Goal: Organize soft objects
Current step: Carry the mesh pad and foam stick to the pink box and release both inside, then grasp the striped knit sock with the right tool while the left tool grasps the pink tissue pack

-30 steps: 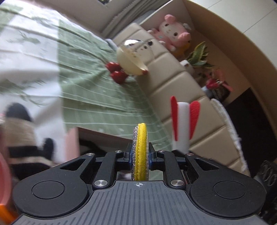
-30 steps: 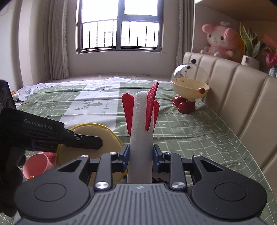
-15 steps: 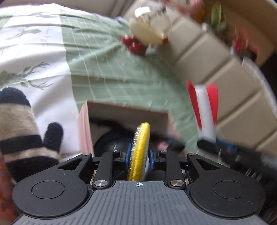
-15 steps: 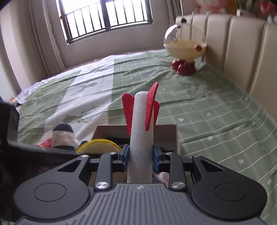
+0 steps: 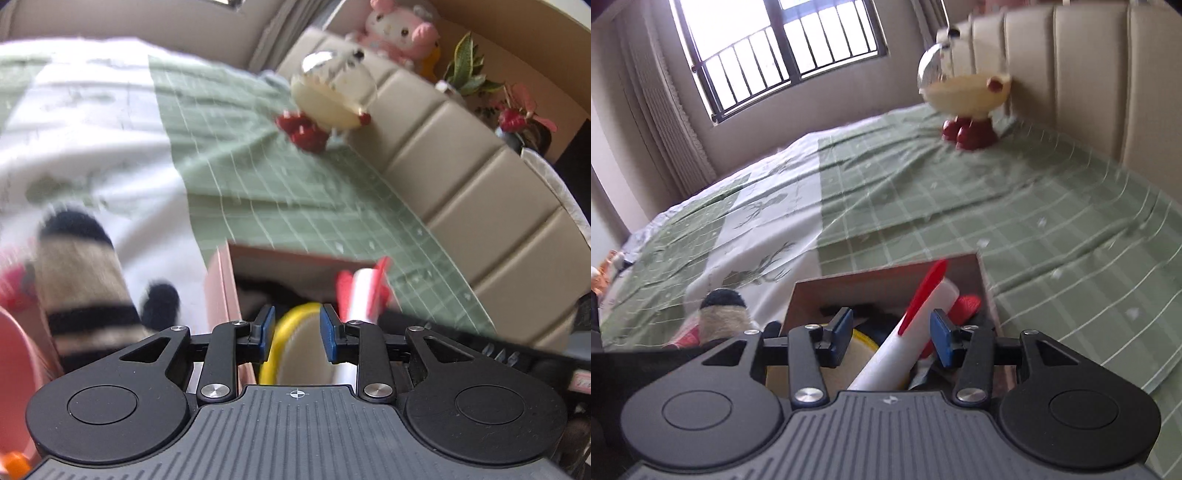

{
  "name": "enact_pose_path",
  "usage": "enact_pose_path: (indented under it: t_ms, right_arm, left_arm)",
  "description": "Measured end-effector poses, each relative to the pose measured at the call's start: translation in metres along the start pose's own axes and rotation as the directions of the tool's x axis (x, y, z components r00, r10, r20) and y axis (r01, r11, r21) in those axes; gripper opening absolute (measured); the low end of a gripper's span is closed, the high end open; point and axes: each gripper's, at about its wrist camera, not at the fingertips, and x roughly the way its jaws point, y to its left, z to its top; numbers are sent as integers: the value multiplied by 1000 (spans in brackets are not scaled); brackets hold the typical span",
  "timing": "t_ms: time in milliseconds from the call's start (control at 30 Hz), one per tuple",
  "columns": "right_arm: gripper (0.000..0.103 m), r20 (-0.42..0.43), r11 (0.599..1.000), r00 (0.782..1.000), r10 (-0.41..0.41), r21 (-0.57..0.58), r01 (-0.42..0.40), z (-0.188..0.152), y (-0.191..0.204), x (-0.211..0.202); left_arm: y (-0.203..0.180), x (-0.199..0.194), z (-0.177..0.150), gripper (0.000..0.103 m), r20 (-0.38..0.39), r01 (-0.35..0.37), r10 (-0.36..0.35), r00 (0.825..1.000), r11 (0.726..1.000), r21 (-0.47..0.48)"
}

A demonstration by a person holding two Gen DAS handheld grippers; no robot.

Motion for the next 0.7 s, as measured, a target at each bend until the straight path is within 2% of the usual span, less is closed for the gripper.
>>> enact_pose_path:
  t_ms: [67,133,233,300,400,467,533,633,700]
  right_arm:
    - [46,34,1000,999,-16,-23,17,4,2,-12]
    - [46,68,999,997,-29,-44,32,9,3,-24]
    - [47,86,996,996,-38,-77,44,9,8,-36]
    - [61,77,994,997,-32,-106,40,5,13,-39]
    - [64,83,977,996,-45,-203,61,-11,33,-38]
    - [64,88,949,995,-47,-308,72,-25,56,-34]
    - [64,66,915,998,-15,-400,40,-39,81,-29]
    - [64,-17,893,999,46,-448,-49,-48,117,-14]
    - [64,-80,894,994,73,-436,-101,-48,137,0]
  left_arm:
    - [-3,10,-8,34,-30,-19,19,999,1000,13]
    - [-7,17,-12,40,-26,-38,39,999,998,41]
    - [-6,19,-13,41,-28,-44,46,999,998,46]
    - [0,8,-11,40,10,-25,25,1000,999,23]
    - [13,-29,-11,40,99,1,4,995,999,-43]
    - [24,-62,-18,40,147,14,-3,989,997,-70]
    - [36,-97,-32,40,185,16,-1,983,997,-81]
    - [58,-148,-61,40,245,-74,95,965,993,-94]
    - [74,-173,-78,40,250,-144,168,954,983,-110]
